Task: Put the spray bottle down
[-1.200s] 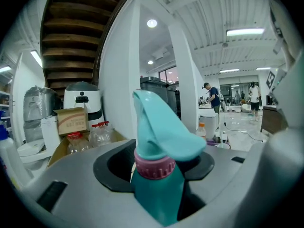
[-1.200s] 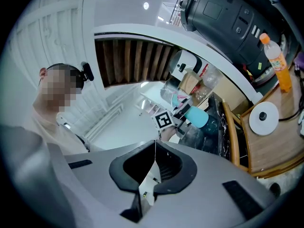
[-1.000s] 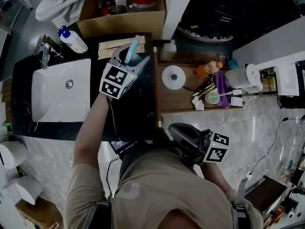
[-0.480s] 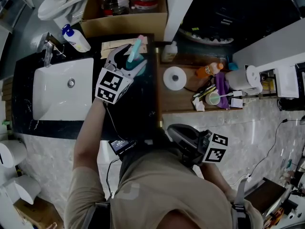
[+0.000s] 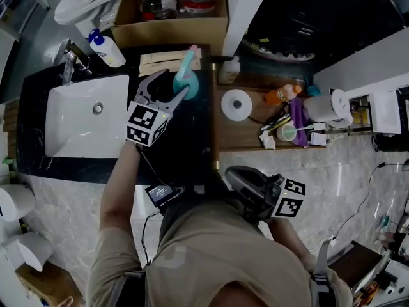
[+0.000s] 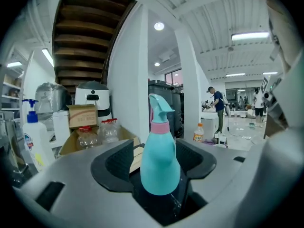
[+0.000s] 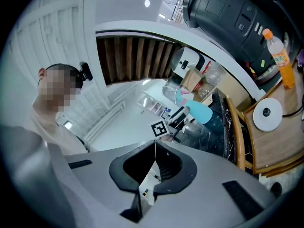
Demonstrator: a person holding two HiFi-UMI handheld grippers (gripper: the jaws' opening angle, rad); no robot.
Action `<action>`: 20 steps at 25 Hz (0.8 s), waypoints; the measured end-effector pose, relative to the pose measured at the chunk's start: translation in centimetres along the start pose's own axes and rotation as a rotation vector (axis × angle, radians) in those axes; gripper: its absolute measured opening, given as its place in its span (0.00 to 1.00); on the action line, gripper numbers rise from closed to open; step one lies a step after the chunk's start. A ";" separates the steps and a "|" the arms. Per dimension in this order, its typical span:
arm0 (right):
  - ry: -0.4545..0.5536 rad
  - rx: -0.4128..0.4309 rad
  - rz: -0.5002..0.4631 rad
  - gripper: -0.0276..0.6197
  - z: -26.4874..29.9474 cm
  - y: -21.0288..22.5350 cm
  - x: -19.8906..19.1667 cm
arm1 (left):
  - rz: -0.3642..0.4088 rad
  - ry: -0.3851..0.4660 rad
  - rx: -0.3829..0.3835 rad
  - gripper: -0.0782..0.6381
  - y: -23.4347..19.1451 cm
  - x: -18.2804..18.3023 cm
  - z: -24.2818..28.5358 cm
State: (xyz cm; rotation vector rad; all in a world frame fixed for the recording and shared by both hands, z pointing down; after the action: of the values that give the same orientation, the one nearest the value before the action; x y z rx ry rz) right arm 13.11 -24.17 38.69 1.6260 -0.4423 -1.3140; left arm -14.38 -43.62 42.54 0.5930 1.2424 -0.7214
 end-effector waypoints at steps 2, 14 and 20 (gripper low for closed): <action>0.000 -0.003 0.000 0.08 -0.1 0.0 0.0 | -0.026 -0.007 -0.020 0.46 0.1 -0.5 -0.1; -0.005 -0.004 0.001 0.08 -0.4 0.1 0.0 | -0.034 -0.002 -0.106 0.35 -1.1 -0.7 0.1; -0.031 -0.011 -0.054 0.08 -0.4 0.7 0.8 | -0.062 -0.018 -0.085 0.40 -0.9 -0.8 -0.4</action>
State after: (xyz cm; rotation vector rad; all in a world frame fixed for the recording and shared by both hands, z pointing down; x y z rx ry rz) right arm 13.98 -24.93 38.81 1.6208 -0.4114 -1.3810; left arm -15.42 -43.82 43.18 0.4789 1.2723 -0.7200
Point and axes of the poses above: the fingertips, and each gripper's own axes: z forward along the fingers, y to its right, x out of its top, the point moved 10 cm from there along -z, backward along the fingers, and after that the axes turned 1 degree about y, right-handed, at the moved point
